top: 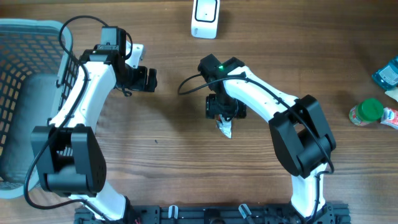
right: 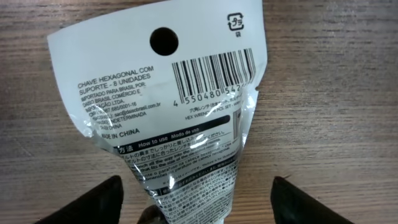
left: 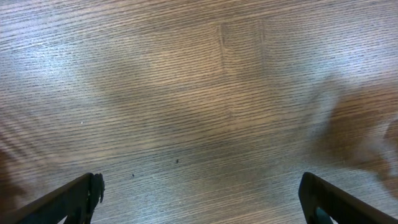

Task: Scan the item barcode
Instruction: 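Grasp the wrench packet at table center with the right gripper, then lift the packet with the right gripper, barcode side up, toward the scanner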

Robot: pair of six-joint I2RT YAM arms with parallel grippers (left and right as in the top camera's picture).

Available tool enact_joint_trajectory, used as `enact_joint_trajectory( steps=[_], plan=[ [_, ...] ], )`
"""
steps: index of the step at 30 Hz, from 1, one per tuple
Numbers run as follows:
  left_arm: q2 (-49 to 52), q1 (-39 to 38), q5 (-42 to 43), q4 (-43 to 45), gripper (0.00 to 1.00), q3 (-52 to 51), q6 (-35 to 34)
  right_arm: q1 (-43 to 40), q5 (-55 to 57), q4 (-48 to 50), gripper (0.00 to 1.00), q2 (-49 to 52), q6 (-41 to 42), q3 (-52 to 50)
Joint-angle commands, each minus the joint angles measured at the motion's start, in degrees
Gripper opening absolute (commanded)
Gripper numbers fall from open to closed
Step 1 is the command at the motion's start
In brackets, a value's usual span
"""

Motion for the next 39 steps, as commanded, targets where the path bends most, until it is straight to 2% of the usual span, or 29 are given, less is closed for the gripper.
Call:
enact_joint_trajectory(
  steps=[1,7,13,15,18,20,23,28,31,33,35,39],
  plan=[
    [0.2,0.1,1.1,0.0,1.00,-0.6,-0.5,-0.1,3.2,0.7,0.61,-0.6,2.2,0.0],
    [0.2,0.1,1.1,-0.3,1.00,-0.6,-0.5,-0.1,3.5,1.4,0.47,-0.6,2.0,-1.4],
    [0.2,0.1,1.1,-0.4,1.00,-0.6,-0.5,-0.1,2.6,6.4,0.47,-0.6,-2.6,-8.1],
    [0.2,0.1,1.1,-0.4,1.00,-0.6,-0.5,-0.1,2.6,7.1,0.37,-0.6,-4.4,-8.2],
    [0.2,0.1,1.1,-0.5,1.00,-0.6,-0.5,-0.1,3.6,8.3,0.31,-0.6,-11.1,-8.2],
    [0.2,0.1,1.1,-0.4,1.00,-0.6,-0.5,-0.1,6.2,9.6,0.26,-0.6,-19.3,-8.2],
    [0.2,0.1,1.1,-0.4,1.00,-0.6,-0.5,-0.1,11.0,10.8,0.16,-0.6,-24.3,-8.2],
    [0.2,0.1,1.1,-0.4,1.00,-0.6,-0.5,-0.1,18.1,17.5,0.14,-0.6,-33.8,-7.7],
    [0.2,0.1,1.1,-0.2,1.00,-0.6,-0.5,0.0,18.0,25.1,0.14,-0.6,-46.6,-7.7],
    [0.2,0.1,1.1,0.0,1.00,-0.6,-0.5,0.0,15.1,28.2,0.06,-0.6,-55.5,-7.7],
    [0.2,0.1,1.1,0.0,1.00,-0.6,-0.5,0.1,12.1,28.6,0.05,-0.6,-64.2,-7.6],
    [0.2,0.1,1.1,1.8,1.00,-0.6,-0.5,0.1,12.7,33.5,0.05,-0.6,-64.1,-7.5]
  ],
)
